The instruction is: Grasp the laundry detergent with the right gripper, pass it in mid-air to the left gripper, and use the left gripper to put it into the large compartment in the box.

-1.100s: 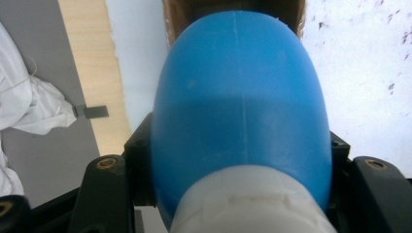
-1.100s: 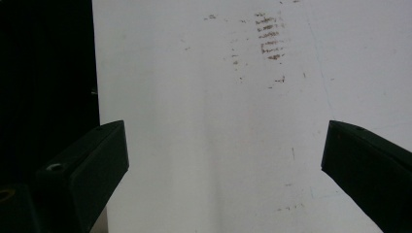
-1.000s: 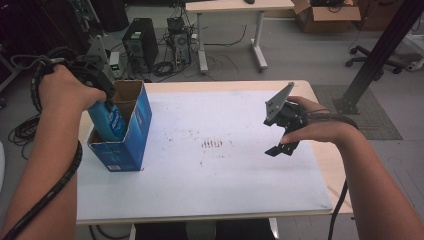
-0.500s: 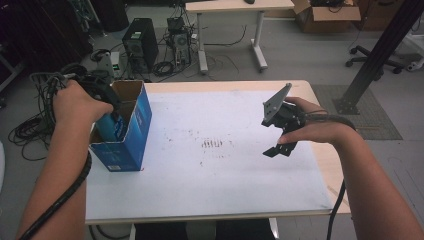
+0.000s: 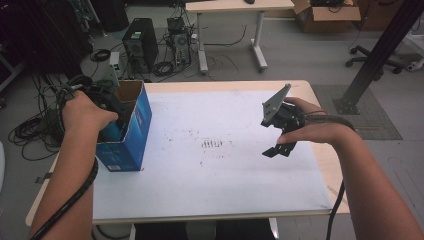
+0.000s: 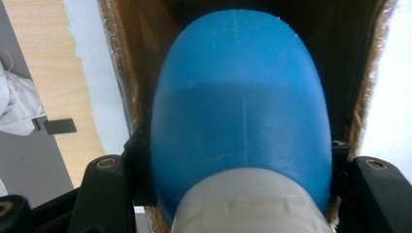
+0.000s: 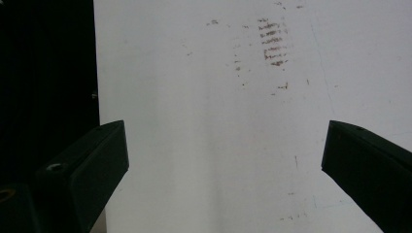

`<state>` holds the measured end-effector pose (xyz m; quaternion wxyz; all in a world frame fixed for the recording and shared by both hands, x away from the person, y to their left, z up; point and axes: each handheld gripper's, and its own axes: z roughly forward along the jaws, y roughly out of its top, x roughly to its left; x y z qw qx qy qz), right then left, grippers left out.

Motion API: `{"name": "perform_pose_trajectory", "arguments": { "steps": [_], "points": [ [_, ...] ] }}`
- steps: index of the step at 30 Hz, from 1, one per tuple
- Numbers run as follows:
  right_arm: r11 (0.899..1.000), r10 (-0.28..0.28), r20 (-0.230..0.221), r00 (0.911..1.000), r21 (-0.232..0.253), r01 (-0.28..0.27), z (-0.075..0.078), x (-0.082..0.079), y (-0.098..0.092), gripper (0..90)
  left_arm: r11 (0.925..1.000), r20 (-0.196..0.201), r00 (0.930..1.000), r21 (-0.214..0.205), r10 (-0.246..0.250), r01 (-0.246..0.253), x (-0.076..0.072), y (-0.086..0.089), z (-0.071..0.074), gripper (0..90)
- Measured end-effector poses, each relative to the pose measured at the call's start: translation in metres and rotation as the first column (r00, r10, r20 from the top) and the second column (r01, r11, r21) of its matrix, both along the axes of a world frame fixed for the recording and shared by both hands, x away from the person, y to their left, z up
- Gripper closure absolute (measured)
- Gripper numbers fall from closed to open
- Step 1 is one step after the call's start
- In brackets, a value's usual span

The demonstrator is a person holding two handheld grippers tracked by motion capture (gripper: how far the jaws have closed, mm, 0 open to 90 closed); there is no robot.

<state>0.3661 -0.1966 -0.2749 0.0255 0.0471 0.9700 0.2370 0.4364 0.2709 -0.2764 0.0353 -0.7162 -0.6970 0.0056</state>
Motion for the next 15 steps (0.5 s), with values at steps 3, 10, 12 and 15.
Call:
{"name": "perform_pose_trajectory", "arguments": {
  "steps": [3,10,12,15],
  "points": [
    [1.0,-0.005,-0.004,1.0,0.004,0.005,-0.001,0.001,-0.001,2.8,1.0,-0.003,1.0,0.006,-0.001,0.001,0.0,-0.001,-0.005,38.7],
    [1.0,-0.008,-0.008,0.9999,0.003,0.008,-0.004,0.002,-0.002,2.9,1.0,-0.015,0.9999,0.008,-0.001,0.001,0.002,-0.003,-0.016,38.7],
    [1.0,-0.011,-0.008,0.9999,0.006,0.011,-0.005,0.002,-0.002,2.8,1.0,-0.016,0.9999,0.003,-0.002,0.002,0.001,-0.002,-0.019,38.6],
    [1.0,-0.013,-0.011,0.9999,0.006,0.013,-0.006,0.002,-0.003,2.9,1.0,-0.018,0.9998,-0.006,0.004,-0.004,0.001,-0.001,-0.023,38.6]
  ]
}}
